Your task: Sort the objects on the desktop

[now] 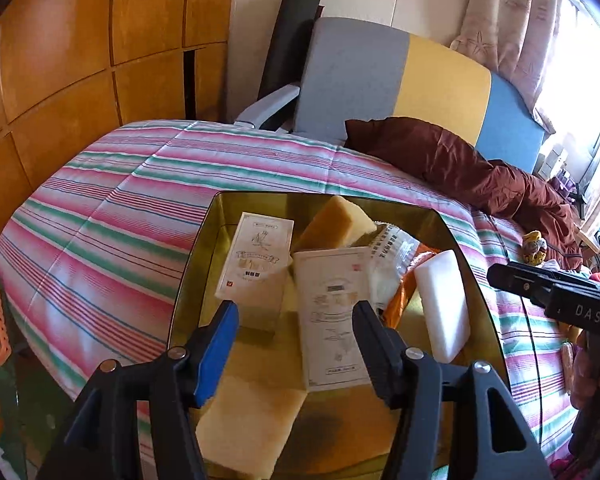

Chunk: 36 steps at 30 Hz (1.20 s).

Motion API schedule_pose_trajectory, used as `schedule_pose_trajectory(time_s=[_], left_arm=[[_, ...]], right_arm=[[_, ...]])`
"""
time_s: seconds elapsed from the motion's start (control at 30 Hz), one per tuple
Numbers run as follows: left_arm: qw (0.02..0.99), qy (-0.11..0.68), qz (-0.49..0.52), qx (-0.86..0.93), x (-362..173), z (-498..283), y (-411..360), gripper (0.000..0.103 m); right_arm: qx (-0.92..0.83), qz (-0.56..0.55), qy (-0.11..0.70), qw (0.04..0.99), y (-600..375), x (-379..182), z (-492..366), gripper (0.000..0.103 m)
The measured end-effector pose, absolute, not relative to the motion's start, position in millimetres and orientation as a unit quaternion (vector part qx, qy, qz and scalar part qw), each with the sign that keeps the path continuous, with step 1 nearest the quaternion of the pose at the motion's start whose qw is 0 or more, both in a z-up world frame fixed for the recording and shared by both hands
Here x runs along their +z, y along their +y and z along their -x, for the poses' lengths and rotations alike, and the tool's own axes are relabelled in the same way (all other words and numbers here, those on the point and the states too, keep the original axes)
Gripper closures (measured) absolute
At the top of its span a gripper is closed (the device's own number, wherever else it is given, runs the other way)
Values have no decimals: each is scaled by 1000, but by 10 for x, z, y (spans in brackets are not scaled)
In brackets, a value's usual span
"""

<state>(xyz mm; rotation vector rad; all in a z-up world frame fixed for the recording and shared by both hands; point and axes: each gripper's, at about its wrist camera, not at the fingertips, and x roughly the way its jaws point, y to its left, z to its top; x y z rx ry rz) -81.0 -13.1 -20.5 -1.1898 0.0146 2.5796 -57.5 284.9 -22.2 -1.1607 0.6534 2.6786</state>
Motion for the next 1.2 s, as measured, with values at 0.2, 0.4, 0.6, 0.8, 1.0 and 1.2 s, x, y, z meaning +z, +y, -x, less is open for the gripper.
schedule_pose_trajectory(time_s=[0.2,0.4,0.6,0.8,1.0,1.2], left_arm=[[154,10,398,904,-89,613,-122,43],[165,17,385,908,-2,460,-90,43],[172,17,382,908,29,367,-94,43],[180,20,383,906,30,296,-65,43],[185,28,385,904,12,256,6,43],[197,39,390,899,-54,228,113,43]], right_arm=[[900,379,197,79,2711,-187,409,46],[907,375,172,82,2556,-151,231,42],[912,368,159,86,2456,-133,72,38],[915,367,144,91,2395,-143,-73,37],[913,367,146,103,2471,-172,-239,34],[905,371,168,121,2608,-259,-388,31]])
